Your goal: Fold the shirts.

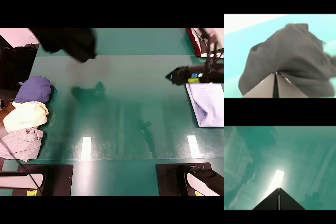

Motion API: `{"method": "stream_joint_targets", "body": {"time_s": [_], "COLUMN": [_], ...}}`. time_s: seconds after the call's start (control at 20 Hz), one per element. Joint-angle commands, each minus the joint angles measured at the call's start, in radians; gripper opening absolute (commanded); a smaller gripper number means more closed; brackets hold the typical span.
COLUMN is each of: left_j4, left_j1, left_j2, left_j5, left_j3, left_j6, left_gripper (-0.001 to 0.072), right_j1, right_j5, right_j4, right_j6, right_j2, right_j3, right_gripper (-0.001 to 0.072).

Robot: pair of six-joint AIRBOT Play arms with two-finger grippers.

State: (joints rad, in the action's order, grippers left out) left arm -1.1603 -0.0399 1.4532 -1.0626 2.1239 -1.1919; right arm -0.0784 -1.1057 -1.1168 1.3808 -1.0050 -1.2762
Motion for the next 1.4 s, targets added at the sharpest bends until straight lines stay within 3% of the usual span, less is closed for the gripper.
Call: {"method": "stream_joint_targets", "body": {"time_s": [0.0, 0.15, 0.3, 0.5, 0.55, 0.6, 0.65, 0.75, 1.05, 1.35], "left_j4": [0.269, 0.369, 0.368, 0.321, 0.313, 0.299, 0.273, 0.249, 0.126, 0.087], "left_j1": [-0.08, -0.138, -0.167, -0.167, -0.167, -0.167, -0.161, -0.131, -0.062, -0.061], "left_j2": [-0.171, -0.228, -0.215, -0.129, -0.098, -0.063, -0.032, 0.005, -0.027, -0.246], "left_j5": [-0.134, -0.206, -0.271, -0.247, -0.238, -0.231, -0.241, -0.307, -0.492, -0.198], "left_j3": [0.004, -0.072, -0.201, -0.402, -0.451, -0.489, -0.503, -0.502, -0.609, -1.154], "left_j6": [0.143, 0.152, 0.152, 0.105, 0.069, 0.05, -0.002, -0.084, -0.121, -0.149], "left_gripper": [0.0025, 0.0025, 0.0025, 0.0026, 0.0079, 0.0408, 0.0613, 0.0626, 0.0625, 0.0626], "right_j1": [-0.001, -0.001, -0.001, -0.001, -0.001, -0.001, -0.001, -0.001, -0.001, -0.001], "right_j5": [0.044, 0.029, 0.01, -0.053, -0.064, -0.073, -0.081, -0.08, -0.079, -0.076], "right_j4": [-0.003, -0.003, -0.003, -0.003, -0.003, -0.003, -0.005, -0.01, -0.009, -0.008], "right_j6": [-0.001, -0.001, -0.001, -0.001, -0.001, -0.001, -0.001, -0.001, -0.002, -0.001], "right_j2": [0.001, 0.001, 0.001, 0.005, 0.01, 0.014, 0.02, 0.038, 0.054, 0.053], "right_j3": [-0.137, -0.238, -0.313, -0.349, -0.342, -0.332, -0.318, -0.278, -0.181, -0.143], "right_gripper": [0.002, 0.002, 0.002, 0.002, 0.002, 0.002, 0.002, 0.002, 0.002, 0.002]}}
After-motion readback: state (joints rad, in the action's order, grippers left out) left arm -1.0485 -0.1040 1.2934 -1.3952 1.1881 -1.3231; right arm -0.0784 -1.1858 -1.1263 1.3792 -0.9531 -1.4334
